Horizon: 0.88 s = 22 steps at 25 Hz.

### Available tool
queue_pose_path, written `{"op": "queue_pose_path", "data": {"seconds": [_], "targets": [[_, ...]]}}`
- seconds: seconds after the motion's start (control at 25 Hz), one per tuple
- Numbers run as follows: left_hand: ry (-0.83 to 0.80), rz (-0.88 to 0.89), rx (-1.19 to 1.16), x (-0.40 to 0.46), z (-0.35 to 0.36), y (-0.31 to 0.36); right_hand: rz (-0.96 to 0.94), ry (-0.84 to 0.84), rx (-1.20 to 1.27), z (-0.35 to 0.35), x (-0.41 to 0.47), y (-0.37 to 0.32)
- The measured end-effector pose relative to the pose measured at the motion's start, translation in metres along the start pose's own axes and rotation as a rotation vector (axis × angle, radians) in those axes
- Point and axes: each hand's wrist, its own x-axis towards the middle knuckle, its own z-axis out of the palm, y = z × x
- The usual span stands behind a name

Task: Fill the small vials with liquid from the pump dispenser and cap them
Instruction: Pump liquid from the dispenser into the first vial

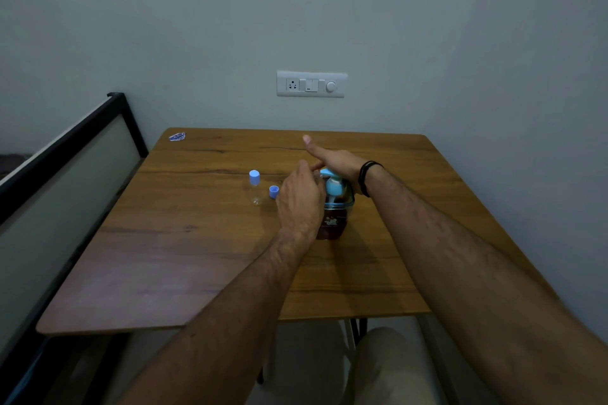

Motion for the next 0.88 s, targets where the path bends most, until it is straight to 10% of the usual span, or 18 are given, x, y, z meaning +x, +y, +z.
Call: {"op": "queue_pose_path", "data": {"seconds": [0.88], "targets": [[0.009,0.002,-0.02,0.001,0.002,-0.001,-0.011,0.016,-0.003,0.003,-0.003,-0.002]]}}
